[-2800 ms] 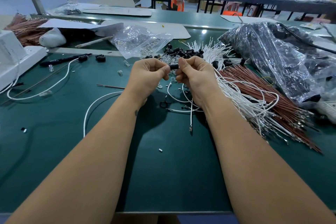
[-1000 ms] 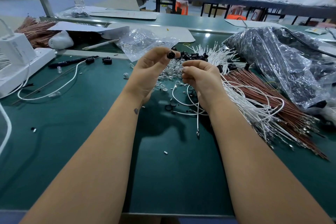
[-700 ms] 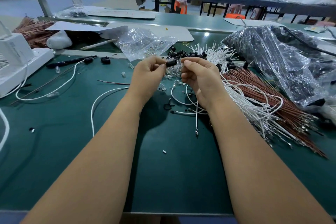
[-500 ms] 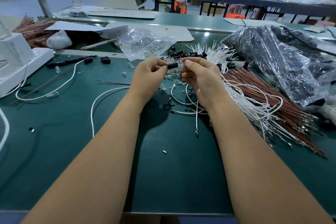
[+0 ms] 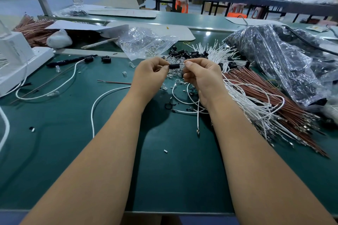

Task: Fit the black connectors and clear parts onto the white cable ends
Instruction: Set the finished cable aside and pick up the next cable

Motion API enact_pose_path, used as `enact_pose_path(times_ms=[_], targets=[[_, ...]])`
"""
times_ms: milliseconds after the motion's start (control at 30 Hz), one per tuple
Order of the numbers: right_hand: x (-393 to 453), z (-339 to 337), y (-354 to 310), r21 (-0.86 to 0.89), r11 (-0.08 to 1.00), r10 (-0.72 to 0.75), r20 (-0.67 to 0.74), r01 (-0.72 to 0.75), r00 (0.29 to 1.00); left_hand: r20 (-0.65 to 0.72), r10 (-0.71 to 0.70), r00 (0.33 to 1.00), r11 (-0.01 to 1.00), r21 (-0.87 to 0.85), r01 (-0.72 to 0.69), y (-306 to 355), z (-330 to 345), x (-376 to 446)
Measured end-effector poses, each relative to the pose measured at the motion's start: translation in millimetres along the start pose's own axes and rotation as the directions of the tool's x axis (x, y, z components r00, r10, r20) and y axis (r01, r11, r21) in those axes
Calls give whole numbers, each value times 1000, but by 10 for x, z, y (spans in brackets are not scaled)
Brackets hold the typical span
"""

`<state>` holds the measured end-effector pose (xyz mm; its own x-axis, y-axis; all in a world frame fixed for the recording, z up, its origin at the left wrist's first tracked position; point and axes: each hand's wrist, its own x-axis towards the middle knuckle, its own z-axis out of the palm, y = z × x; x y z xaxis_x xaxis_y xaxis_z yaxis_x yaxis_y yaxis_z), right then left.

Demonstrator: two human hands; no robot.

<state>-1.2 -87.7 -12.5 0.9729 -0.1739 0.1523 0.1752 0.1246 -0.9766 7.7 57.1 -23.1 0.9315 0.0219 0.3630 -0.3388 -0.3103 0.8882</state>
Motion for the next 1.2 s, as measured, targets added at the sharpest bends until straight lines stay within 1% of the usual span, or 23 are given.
enact_pose_path(times_ms=[433, 567, 767, 900, 1033, 1133, 1200], targets=[[-13, 4, -6, -56, 998, -15, -11, 15, 1000, 5, 25, 1000, 999, 31, -25, -1, -12, -9], [-10, 7, 6, -71, 997, -24, 2, 24, 1000, -2, 29, 1000, 999, 26, -28, -1, -12, -6], [12, -2, 39, -38, 999, -31, 23, 31, 999, -20, 53, 998, 999, -1, -53, 8, 6, -17], [22, -2, 69, -78, 995, -54, 51, 58, 997, -17, 70, 997, 998, -1, -70, -11, -11, -6], [19, -14, 90, -75, 996, -34, 86, 41, 996, -16, 37, 999, 998, -41, -38, -32, -23, 8], [13, -15, 116, -48, 999, -19, 115, 24, 993, -21, -6, 1000, 995, -102, 4, -46, -25, 11], [17, -15, 122, -23, 999, -24, 124, 27, 992, -2, -16, 1000, 994, -110, 16, -49, -19, 6]])
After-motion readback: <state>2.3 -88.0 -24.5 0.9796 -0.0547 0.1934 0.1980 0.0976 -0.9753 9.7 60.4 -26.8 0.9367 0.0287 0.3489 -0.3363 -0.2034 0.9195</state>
